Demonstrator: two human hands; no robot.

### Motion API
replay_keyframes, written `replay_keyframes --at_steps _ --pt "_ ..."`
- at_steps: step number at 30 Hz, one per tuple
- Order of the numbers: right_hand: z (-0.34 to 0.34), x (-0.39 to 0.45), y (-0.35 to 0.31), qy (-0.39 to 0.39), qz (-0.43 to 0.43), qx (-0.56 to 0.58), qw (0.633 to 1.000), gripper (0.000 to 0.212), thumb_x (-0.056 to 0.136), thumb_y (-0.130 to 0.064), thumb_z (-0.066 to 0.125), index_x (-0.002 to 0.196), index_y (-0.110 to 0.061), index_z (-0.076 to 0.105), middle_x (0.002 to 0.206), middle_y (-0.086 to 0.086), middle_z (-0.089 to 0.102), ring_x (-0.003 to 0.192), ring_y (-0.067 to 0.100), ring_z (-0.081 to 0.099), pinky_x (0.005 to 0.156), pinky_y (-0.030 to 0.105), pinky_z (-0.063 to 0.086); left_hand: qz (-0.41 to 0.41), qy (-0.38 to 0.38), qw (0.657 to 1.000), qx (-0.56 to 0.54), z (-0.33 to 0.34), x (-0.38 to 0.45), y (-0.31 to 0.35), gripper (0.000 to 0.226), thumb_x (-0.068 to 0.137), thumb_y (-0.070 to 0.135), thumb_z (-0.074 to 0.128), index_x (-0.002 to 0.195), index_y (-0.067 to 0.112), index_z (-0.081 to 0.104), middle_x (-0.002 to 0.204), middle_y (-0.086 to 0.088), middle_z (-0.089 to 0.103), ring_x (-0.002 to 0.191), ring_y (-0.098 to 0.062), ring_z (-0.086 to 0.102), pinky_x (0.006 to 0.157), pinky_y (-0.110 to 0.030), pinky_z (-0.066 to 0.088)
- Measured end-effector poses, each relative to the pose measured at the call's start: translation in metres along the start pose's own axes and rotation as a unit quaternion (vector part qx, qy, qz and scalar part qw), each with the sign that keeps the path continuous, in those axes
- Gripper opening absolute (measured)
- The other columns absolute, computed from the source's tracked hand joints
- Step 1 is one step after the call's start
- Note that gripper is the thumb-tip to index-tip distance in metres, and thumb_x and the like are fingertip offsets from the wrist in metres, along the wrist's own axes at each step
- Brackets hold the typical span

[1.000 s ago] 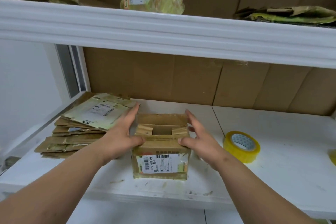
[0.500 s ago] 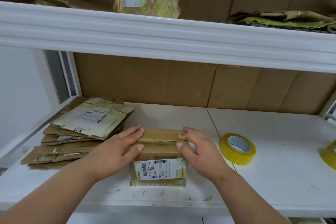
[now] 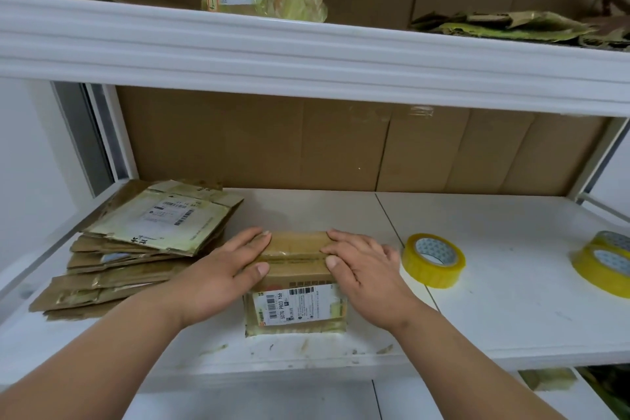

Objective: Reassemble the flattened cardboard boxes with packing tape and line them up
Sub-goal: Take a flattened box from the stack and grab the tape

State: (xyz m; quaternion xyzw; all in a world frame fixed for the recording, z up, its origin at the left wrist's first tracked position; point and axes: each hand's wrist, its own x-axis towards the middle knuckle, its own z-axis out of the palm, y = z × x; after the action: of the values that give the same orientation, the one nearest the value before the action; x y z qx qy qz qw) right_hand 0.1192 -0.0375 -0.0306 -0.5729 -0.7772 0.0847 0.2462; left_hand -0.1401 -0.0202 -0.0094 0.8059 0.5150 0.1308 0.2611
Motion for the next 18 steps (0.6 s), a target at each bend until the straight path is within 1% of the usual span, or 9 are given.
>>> replay_keyframes --at_steps 2,4,7,9,11,13,15,17,18 --pt "-0.003 0.0 -0.003 -0.011 0.01 0.027 1.0 0.066 0.082 -0.072 0.016 0.13 -0.043 0.05 0.15 -0.029 0.031 0.135 0.0 0.024 0.103 0.032 0.012 0.009 0.009 0.999 -0.032 0.002 -0.002 -0.001 0.083 0.083 0.079 0.037 0.154 0.042 0.016 0.148 0.039 0.003 0.14 0.004 0.019 0.11 -0.02 0.021" --pt "-0.01 0.0 -0.006 -0.018 0.03 0.06 0.998 0.058 0.085 -0.072 0.035 0.134 -0.042 0.043 0.147 -0.029 0.034 0.13 0.0 0.029 0.104 0.03 0.012 0.016 0.031 0.998 -0.054 0.0 -0.003 -0.002 0.102 0.067 0.091 0.043 0.154 0.042 0.021 0.142 0.042 0.013 0.125 0.01 0.034 0.102 -0.018 0.034" --pt "-0.015 0.003 -0.001 -0.01 0.061 0.083 0.995 0.058 0.089 -0.062 0.052 0.14 -0.039 0.037 0.146 -0.024 0.038 0.128 0.0 0.033 0.113 0.034 0.018 0.031 0.057 0.997 -0.035 -0.004 0.002 -0.001 0.097 0.068 0.086 0.048 0.152 0.041 0.028 0.135 0.029 0.027 0.108 0.013 0.042 0.081 -0.01 0.041" --pt "-0.011 0.003 0.005 -0.003 0.08 0.117 0.99 0.069 0.082 -0.073 0.047 0.142 -0.039 0.038 0.146 -0.018 0.046 0.134 0.01 0.042 0.116 0.044 0.03 0.044 0.086 0.995 -0.009 -0.002 0.009 0.005 0.09 0.074 0.08 0.054 0.151 0.04 0.031 0.133 0.022 0.031 0.112 0.01 0.042 0.086 -0.005 0.034" --pt "-0.011 0.001 0.011 0.019 0.097 0.146 0.984 0.077 0.079 -0.076 0.043 0.145 -0.037 0.038 0.14 -0.014 0.053 0.131 0.015 0.047 0.11 0.045 0.04 0.036 0.098 0.995 -0.005 0.006 0.015 0.015 0.076 0.087 0.061 0.058 0.153 0.036 0.03 0.134 0.017 0.03 0.116 0.002 0.039 0.094 -0.011 0.03" --pt "-0.015 -0.002 0.019 0.025 0.093 0.124 0.988 0.073 0.089 -0.068 0.046 0.15 -0.031 0.035 0.147 -0.008 0.048 0.136 0.015 0.044 0.113 0.043 0.037 0.029 0.073 0.997 0.009 0.013 0.021 0.023 0.083 0.084 0.07 0.047 0.155 0.035 0.024 0.141 0.014 0.024 0.123 -0.002 0.033 0.102 -0.015 0.027" --pt "-0.021 -0.004 0.029 0.012 0.082 0.062 0.995 0.066 0.096 -0.059 0.044 0.153 -0.027 0.032 0.156 -0.007 0.037 0.144 0.015 0.032 0.118 0.043 0.028 0.034 0.042 0.998 0.038 0.012 0.028 0.029 0.115 0.061 0.099 0.019 0.156 0.035 0.018 0.149 0.015 0.015 0.125 -0.002 0.03 0.106 -0.016 0.026" --pt "-0.025 -0.006 0.041 -0.004 0.07 0.028 0.997 0.064 0.097 -0.06 0.038 0.153 -0.031 0.03 0.159 -0.011 0.03 0.147 0.014 0.025 0.12 0.046 0.022 0.025 0.023 0.995 0.09 0.007 0.033 0.032 0.135 0.042 0.106 0.001 0.156 0.035 0.016 0.152 0.015 0.011 0.128 -0.003 0.031 0.107 -0.016 0.025" --pt "-0.026 -0.006 0.047 -0.002 0.072 0.038 0.997 0.062 0.098 -0.059 0.036 0.153 -0.032 0.03 0.159 -0.011 0.03 0.148 0.013 0.024 0.12 0.048 0.02 0.02 0.015 0.993 0.112 0.005 0.035 0.033 0.132 0.045 0.105 0.003 0.156 0.035 0.016 0.152 0.013 0.011 0.13 -0.005 0.032 0.108 -0.016 0.024"
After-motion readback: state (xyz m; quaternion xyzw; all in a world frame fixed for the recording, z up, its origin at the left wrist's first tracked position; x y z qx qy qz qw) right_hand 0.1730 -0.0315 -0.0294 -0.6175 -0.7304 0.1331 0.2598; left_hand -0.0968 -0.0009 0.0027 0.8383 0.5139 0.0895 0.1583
